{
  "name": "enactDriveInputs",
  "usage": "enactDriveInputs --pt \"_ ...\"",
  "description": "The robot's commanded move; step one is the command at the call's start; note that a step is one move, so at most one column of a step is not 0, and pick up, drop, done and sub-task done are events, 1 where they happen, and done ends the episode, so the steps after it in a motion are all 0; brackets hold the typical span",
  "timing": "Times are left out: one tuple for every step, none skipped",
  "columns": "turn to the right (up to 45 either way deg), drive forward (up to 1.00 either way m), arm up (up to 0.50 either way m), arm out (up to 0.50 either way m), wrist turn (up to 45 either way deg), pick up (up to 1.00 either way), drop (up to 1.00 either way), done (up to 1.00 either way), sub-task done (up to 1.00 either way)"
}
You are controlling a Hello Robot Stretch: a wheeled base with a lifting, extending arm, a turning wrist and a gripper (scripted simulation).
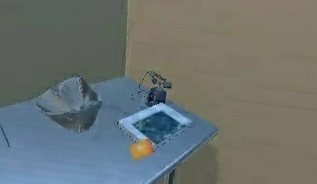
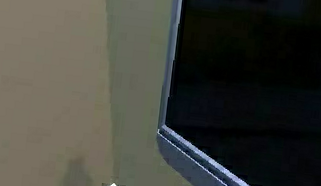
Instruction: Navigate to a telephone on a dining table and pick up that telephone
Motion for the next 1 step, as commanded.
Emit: enactDriveInputs --pt "-45.0 0.0 0.0 0.0 0.0 0.0 0.0 0.0 0.0"
